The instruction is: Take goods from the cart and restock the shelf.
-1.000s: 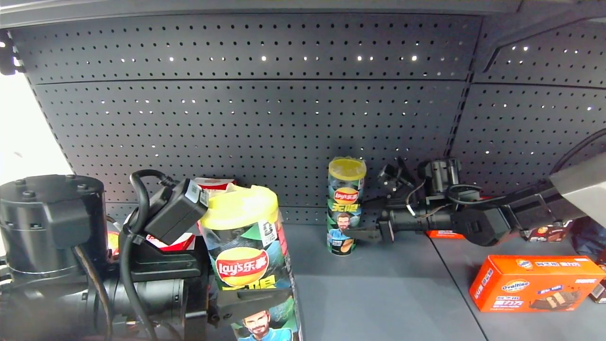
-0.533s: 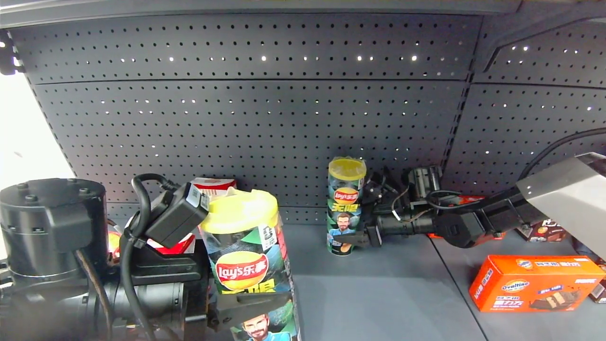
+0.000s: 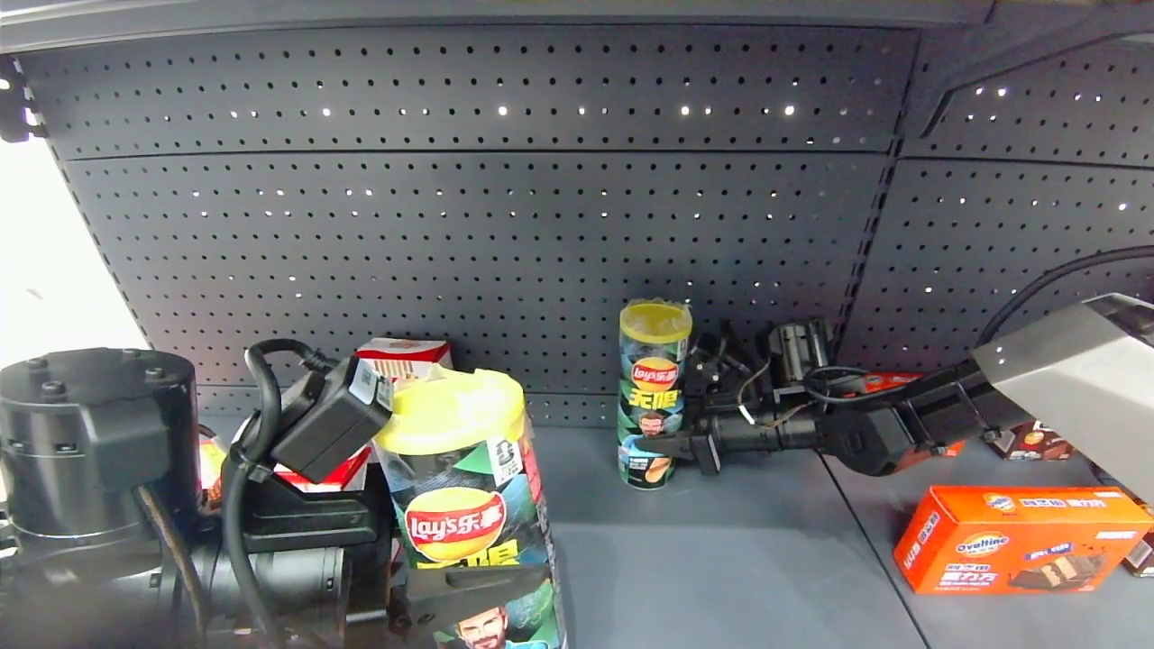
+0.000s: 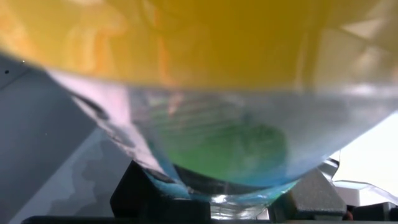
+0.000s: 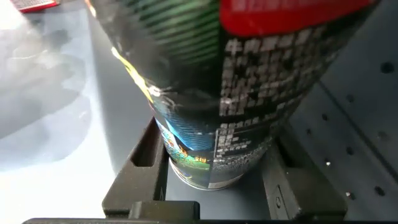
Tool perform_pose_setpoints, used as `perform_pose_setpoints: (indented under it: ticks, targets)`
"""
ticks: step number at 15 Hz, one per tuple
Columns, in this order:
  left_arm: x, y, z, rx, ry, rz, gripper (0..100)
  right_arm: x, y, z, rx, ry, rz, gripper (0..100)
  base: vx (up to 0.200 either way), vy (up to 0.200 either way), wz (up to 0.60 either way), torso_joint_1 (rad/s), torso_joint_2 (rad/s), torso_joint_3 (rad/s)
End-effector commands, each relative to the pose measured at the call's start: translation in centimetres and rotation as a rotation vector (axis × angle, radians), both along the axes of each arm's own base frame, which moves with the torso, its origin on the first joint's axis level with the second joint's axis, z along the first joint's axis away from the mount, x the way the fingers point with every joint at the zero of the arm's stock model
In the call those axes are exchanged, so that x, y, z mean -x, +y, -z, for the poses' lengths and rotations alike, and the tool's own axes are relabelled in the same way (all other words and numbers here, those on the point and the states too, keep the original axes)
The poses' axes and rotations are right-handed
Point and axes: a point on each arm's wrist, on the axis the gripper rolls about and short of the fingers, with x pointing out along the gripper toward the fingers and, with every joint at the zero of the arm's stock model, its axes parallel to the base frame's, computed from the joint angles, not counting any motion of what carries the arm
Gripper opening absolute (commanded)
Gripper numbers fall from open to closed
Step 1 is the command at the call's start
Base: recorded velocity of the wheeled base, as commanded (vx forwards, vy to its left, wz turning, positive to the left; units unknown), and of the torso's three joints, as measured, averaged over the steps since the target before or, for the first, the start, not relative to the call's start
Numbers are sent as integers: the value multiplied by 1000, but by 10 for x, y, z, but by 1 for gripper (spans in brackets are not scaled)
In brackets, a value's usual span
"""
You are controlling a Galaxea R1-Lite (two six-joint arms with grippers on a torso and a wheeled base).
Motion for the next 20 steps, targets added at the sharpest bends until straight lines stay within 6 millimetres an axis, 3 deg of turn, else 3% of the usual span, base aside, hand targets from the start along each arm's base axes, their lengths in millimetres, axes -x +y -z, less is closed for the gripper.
perform_pose_setpoints:
  ticks: [1, 5, 10, 16, 20]
  targets:
    - [0, 0, 0, 1, -2, 0, 0, 17, -5, -23, -16, -35, -5, 0, 0, 0, 0, 0, 0, 0]
    - [0, 0, -1, 2, -3, 2, 0, 75, -12, -57, -37, -36, -38, 0, 0, 0, 0, 0, 0, 0]
    - [9, 5, 2, 0, 2, 0, 0, 138, -18, -66, -24, -8, -49, 0, 0, 0, 0, 0, 0, 0]
    - [9, 6, 2, 2, 1, -5, 0, 166, -30, -38, -10, 14, -65, 0, 0, 0, 0, 0, 0, 0]
    - [8, 6, 1, 2, 0, -8, 0, 168, -32, -27, -7, 22, -64, 0, 0, 0, 0, 0, 0, 0]
